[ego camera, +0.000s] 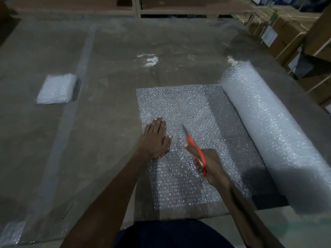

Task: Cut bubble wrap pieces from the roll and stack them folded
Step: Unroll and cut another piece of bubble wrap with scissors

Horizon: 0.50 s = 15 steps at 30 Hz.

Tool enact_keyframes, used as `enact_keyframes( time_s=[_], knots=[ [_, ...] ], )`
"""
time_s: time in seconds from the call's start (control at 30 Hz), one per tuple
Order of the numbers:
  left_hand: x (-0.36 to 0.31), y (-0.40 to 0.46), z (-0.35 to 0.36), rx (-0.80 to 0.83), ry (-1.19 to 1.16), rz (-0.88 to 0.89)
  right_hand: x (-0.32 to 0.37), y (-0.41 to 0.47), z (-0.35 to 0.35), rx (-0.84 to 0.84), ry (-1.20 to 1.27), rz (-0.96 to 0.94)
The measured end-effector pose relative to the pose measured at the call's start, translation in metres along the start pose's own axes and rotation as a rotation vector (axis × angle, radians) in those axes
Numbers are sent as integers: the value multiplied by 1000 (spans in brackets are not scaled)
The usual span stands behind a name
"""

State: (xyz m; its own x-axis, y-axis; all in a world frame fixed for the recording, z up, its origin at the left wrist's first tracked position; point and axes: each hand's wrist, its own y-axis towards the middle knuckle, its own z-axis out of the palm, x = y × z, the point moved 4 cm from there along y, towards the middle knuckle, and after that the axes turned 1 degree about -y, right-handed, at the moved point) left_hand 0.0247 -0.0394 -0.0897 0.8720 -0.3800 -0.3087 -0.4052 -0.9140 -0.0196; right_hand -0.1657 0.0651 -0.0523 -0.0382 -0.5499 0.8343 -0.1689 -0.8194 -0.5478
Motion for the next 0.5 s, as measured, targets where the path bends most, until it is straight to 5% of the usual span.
enact_keyframes(
  time_s=[0.5],
  knots=[
    [-2, 0, -2, -8, 6, 0, 7, 6, 5, -8, 21, 4]
  ],
)
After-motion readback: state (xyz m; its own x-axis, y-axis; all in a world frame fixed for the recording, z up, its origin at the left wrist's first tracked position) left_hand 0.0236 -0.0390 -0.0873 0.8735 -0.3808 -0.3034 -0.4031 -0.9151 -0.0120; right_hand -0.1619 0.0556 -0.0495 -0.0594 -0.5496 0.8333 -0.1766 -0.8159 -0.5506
